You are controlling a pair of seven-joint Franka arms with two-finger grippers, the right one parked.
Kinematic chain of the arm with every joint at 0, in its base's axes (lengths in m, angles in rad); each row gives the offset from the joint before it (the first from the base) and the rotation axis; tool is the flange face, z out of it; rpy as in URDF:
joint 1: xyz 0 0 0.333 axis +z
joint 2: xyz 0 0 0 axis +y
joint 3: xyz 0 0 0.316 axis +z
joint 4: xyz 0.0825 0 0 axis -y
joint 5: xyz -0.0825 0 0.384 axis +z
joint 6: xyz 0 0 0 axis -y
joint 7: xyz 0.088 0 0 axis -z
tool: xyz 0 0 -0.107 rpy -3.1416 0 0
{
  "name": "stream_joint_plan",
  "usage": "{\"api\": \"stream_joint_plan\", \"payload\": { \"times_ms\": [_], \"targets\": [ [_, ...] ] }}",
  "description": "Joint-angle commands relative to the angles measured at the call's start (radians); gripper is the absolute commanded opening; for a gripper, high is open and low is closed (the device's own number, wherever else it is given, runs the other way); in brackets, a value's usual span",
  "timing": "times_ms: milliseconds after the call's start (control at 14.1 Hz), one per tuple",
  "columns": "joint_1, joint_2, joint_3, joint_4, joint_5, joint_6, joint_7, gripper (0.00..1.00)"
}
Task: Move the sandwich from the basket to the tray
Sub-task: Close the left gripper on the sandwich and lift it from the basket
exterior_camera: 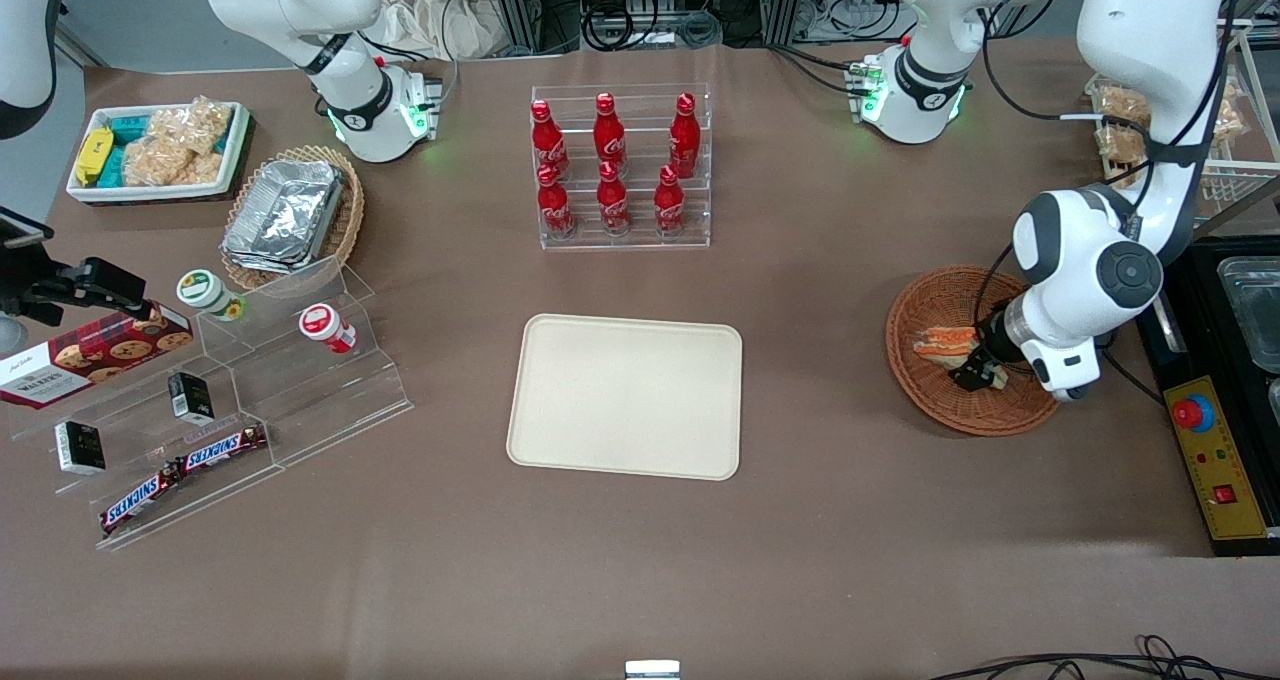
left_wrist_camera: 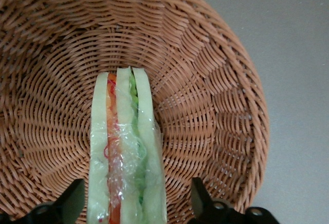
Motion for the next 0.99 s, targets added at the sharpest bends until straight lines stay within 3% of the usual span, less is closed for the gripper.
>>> {"api": "stream_joint_plan", "payload": {
  "times_ms": [0,71,141,283,424,919],
  "targets": [
    [-0.004,0.025,0.0,0.017,0.011,0.007,-0.025,0.28],
    [-0.004,0.025,0.0,0.017,0.012,0.007,-0.023,0.09],
    [-0.004,0.019,0.0,0.017,0.012,0.002,-0.02,0.0],
    [-0.004,-0.037,0.0,0.019,0.012,-0.027,-0.006,0.0],
    [-0.004,-0.114,-0.003,0.064,0.014,-0.179,0.026,0.0],
    [-0.004,-0.174,-0.141,0.415,-0.005,-0.69,0.32,0.0]
  ]
}}
